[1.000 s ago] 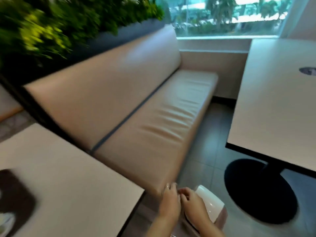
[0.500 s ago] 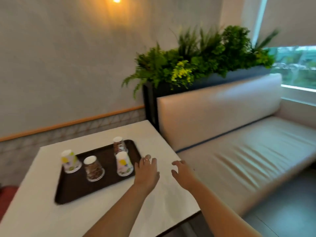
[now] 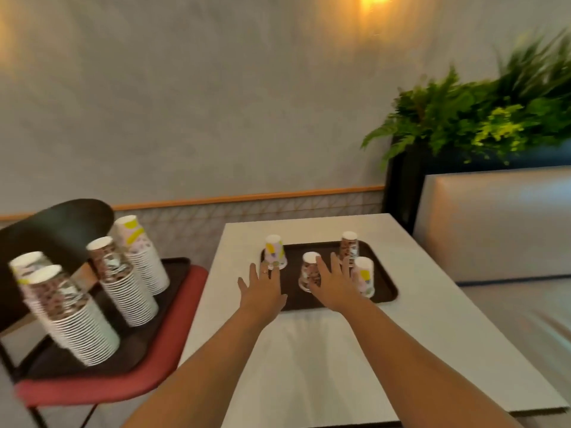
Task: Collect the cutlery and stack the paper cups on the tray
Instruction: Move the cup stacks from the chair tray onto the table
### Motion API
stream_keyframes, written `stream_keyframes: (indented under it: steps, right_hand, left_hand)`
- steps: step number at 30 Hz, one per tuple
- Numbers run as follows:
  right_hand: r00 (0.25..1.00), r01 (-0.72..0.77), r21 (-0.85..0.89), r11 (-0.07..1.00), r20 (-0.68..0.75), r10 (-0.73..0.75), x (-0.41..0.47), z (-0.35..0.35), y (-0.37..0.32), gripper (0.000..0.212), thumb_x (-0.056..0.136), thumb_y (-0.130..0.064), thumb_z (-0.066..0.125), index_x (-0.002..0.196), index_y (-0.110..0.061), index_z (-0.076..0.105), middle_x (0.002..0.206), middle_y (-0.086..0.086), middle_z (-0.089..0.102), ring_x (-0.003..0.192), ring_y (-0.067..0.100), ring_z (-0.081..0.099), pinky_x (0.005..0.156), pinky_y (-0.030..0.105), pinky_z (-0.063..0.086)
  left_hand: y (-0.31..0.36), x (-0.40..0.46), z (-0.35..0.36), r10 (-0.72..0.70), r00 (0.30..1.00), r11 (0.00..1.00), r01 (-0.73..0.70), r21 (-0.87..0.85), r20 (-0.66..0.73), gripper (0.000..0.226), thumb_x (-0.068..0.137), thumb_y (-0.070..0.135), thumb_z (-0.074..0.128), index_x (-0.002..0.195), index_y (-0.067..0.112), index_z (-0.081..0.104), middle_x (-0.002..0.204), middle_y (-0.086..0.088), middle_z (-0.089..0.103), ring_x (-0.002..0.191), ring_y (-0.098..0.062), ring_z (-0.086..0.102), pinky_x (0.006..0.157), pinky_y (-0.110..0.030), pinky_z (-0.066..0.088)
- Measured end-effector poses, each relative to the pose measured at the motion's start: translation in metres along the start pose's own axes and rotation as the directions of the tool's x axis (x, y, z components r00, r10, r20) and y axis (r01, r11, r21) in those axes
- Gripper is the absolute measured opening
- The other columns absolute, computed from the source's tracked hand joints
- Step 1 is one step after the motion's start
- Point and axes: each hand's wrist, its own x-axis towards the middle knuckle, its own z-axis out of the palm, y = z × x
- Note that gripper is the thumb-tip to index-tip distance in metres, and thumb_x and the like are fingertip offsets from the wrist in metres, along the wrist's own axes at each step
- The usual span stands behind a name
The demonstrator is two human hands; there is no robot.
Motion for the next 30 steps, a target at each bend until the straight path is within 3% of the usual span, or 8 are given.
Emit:
stream_keyframes:
  steps: [8,12,18,22,30]
  right_hand:
    - [0.988,0.153,0.010,0.988,-0.005,-0.152,0.036,0.025,-0.113,0.066,0.097,-0.045,0.034,0.149,-0.026,-0.001,0.158,0.007,-0.009,0.144,0.034,-0.009,0.114,0.052,0.006]
    - [0.969,0.245,0.015,0.969,-0.023,-0.245,0.058,0.032,-0.155,0.065,0.097,-0.043,0.035,0.149,-0.024,0.000,0.158,0.008,-0.006,0.144,0.034,-0.008,0.114,0.053,0.007]
    - [0.911,0.413,0.089,0.906,-0.045,-0.411,0.082,0.047,-0.219,0.066,0.096,-0.038,0.042,0.149,-0.022,0.006,0.158,0.008,0.002,0.145,0.032,0.001,0.114,0.052,0.011]
    - [0.881,0.473,0.167,0.865,-0.076,-0.467,0.093,0.070,-0.253,0.067,0.093,-0.035,0.047,0.148,-0.021,0.013,0.155,0.007,0.015,0.143,0.026,0.014,0.114,0.049,0.018]
    - [0.866,0.485,0.318,0.814,-0.046,-0.498,0.110,0.134,-0.306,0.074,0.086,-0.033,0.059,0.147,-0.021,0.018,0.153,0.002,0.022,0.141,0.021,0.024,0.111,0.044,0.026]
  left_hand:
    - [-0.109,0.005,-0.019,-0.098,0.995,0.994,0.099,0.040,-0.038,0.071,0.097,0.039,0.041,0.149,0.014,0.001,0.159,-0.012,-0.001,0.146,-0.033,-0.006,0.115,-0.058,0.008]
    - [-0.148,0.016,-0.027,-0.185,0.972,0.982,0.188,0.011,-0.145,0.067,0.096,0.036,0.043,0.148,0.012,0.009,0.158,-0.013,0.007,0.146,-0.031,0.000,0.114,-0.058,0.010]
    - [-0.198,0.019,-0.035,-0.314,0.877,0.949,0.292,-0.114,-0.364,0.066,0.095,0.032,0.044,0.148,0.012,0.011,0.158,-0.010,0.008,0.147,-0.028,0.002,0.115,-0.055,0.007]
    - [-0.236,0.017,-0.032,-0.391,0.750,0.920,0.336,-0.203,-0.533,0.080,0.070,0.022,0.076,0.137,-0.001,0.039,0.141,-0.028,0.041,0.131,-0.046,0.039,0.102,-0.062,0.033]
    - [-0.301,0.032,-0.025,-0.577,0.610,0.786,0.234,-0.573,-0.542,0.093,0.077,0.015,0.071,0.146,-0.002,0.011,0.153,-0.025,0.003,0.143,-0.040,0.003,0.115,-0.047,0.019]
